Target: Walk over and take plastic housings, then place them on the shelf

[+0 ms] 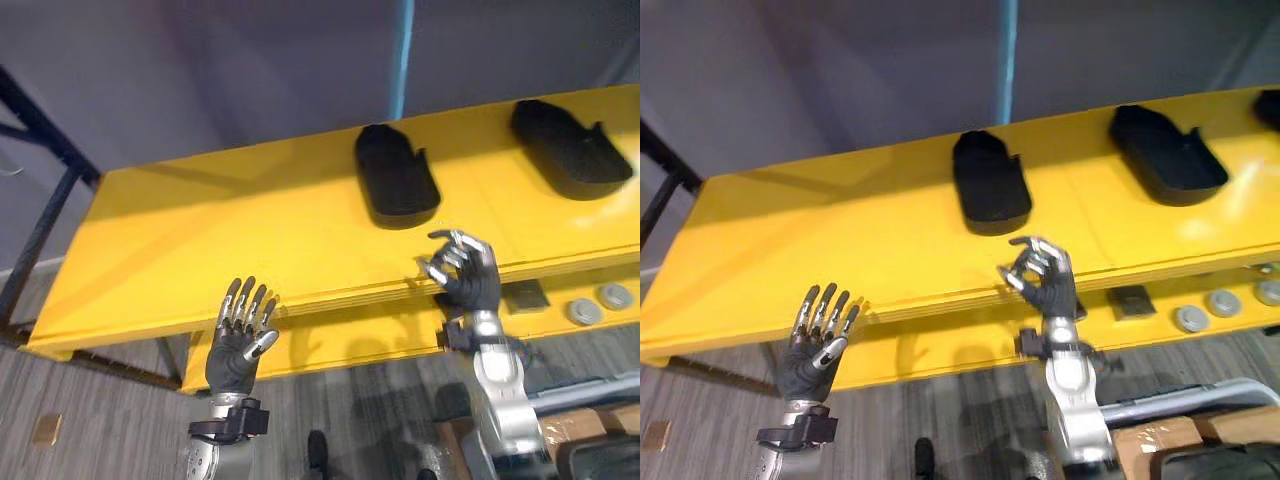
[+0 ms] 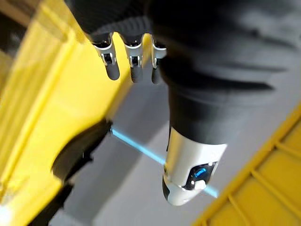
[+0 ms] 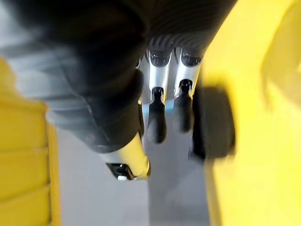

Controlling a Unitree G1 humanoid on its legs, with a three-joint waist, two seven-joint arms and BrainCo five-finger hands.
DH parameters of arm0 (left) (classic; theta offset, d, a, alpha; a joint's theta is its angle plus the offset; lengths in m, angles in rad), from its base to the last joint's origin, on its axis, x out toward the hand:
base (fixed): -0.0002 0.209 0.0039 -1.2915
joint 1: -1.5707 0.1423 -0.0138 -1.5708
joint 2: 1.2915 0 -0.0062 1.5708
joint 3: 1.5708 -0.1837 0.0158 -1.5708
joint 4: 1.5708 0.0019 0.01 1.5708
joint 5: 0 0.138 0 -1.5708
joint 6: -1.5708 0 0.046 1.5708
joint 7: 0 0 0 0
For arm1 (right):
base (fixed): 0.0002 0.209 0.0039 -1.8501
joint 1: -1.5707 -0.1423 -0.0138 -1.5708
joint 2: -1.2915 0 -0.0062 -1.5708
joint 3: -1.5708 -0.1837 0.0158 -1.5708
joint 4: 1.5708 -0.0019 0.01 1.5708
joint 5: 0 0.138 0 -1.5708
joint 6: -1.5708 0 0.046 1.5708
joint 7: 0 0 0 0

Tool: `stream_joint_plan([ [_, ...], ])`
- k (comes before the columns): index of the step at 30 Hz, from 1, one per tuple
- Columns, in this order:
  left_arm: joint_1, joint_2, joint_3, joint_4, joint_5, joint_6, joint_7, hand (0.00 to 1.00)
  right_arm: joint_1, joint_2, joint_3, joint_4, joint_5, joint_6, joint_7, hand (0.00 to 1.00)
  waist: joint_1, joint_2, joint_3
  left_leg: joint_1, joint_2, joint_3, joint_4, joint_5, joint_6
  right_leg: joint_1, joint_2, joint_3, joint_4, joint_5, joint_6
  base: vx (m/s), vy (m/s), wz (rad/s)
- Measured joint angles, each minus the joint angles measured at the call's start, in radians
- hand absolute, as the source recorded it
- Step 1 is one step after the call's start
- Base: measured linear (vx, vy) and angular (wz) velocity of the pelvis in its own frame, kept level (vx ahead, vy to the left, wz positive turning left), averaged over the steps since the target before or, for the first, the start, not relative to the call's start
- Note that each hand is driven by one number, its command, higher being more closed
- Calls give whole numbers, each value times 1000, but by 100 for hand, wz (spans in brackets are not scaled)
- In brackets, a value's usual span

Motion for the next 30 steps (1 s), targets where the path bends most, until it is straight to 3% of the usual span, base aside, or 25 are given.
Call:
stream_joint_plan([
  [4,-17,-3,-3,15,34,-7,30,0,149,51,-63,-32,-7,2,2,0,-40,-38,-59,51,29,79,3,-19,-16,1,24,84,-6,5,-7,42,-20,-65],
  [7,-26,-6,2,19,36,-11,47,0,223,52,-72,-27,-6,28,11,0,-55,-42,-77,76,38,88,52,-59,-32,-2,36,150,-3,6,-10,7,-11,-56],
  [8,-24,-9,10,18,44,-12,47,0,229,51,-73,-24,-9,39,11,0,-53,-43,-78,76,41,60,82,-81,-37,-3,37,174,-3,7,-11,-11,-24,-106],
  [9,-6,-16,36,17,56,-14,42,0,234,45,-69,-18,-28,56,9,0,-39,-44,-81,75,46,-37,145,-142,-44,-19,45,243,2,8,-13,17,7,-161],
  [10,12,-21,55,14,58,-21,27,0,247,30,-79,-18,-28,67,5,0,-23,-26,-96,79,49,-132,195,-223,-48,-49,64,320,15,2,-10,17,8,-174],
  [11,12,-20,55,15,59,-24,17,0,254,22,-91,-19,-24,68,-3,0,-21,-18,-102,79,51,-148,211,-257,-59,-65,74,350,22,4,-8,5,127,-164],
  [13,-7,-1,40,17,59,-34,-26,0,343,37,-174,-21,5,85,-36,0,-45,-41,-112,83,37,-58,279,-311,-42,-110,71,458,61,22,5,-13,195,-129],
  [16,-84,11,16,104,68,-46,-15,0,437,65,-279,-21,73,87,-29,0,-84,-61,-100,119,59,115,363,-375,-29,-145,95,539,63,77,11,-31,158,-165],
  [17,-104,14,19,125,75,-46,-4,0,433,64,-291,-16,85,87,-24,0,-85,-59,-98,128,76,155,371,-382,-22,-148,93,516,42,99,-6,-74,84,-198],
  [18,-148,21,18,168,98,-46,29,0,420,65,-309,-2,98,77,-12,0,-101,-53,-91,141,96,225,372,-385,-17,-152,70,414,26,105,-62,-83,67,-195],
  [19,-180,26,19,178,111,-46,62,0,388,64,-289,28,115,70,11,0,-100,-54,-90,157,123,305,374,-385,-17,-223,32,284,152,68,-78,-62,50,-180],
  [21,-186,25,23,177,113,-46,79,0,367,68,-222,61,124,70,26,0,-98,-49,-87,169,172,367,401,-385,-18,-265,-32,175,358,7,-109,-28,-63,-123],
  [22,-175,20,15,177,113,-46,89,0,368,81,-174,85,120,70,27,0,-90,-54,-91,177,202,381,430,-385,-18,-262,-88,131,488,-8,-137,-14,-265,-97],
  [23,-154,15,16,176,111,-47,92,0,371,97,-130,111,119,72,27,0,-73,-71,-99,187,217,381,458,-391,-28,-252,-132,107,578,-17,-138,6,-304,-67],
  [24,-149,13,17,175,111,-47,92,0,373,100,-118,117,115,73,27,0,-66,-73,-99,188,223,379,463,-393,-33,-255,-129,96,576,-21,-129,-5,-385,-89],
  [25,-122,-3,16,173,110,-48,93,0,361,95,-81,138,97,82,27,0,-48,-55,-99,187,249,358,447,-394,-37,-265,-95,26,561,-31,-136,-19,-413,-140],
  [26,-106,-18,3,160,110,-51,92,0,344,99,-55,142,76,84,30,0,-23,-34,-111,198,261,366,388,-398,-35,-254,-21,-6,412,-52,-77,-27,-339,-147],
  [27,-105,-16,1,155,110,-54,92,0,342,103,-52,143,73,84,31,0,-18,-39,-116,203,263,383,378,-399,-41,-246,-7,-12,365,-57,-64,-35,-276,-157],
  [28,-112,-33,0,156,110,-65,93,0,310,100,-48,147,56,84,37,0,-14,-16,-97,204,308,429,376,-388,-65,-264,-6,-55,405,-119,-78,-43,-152,-89],
  [29,-117,-24,-2,154,110,-65,96,0,315,102,-42,147,55,86,43,0,-32,-49,-89,215,295,438,385,-384,-63,-257,-29,-57,440,-140,-73,-36,-205,-95],
  [30,-115,-32,-3,167,108,-67,104,0,311,84,-39,157,56,98,53,0,-43,-41,-80,227,319,436,397,-385,-55,-260,5,-50,444,-145,-86,-35,-210,-71],
])
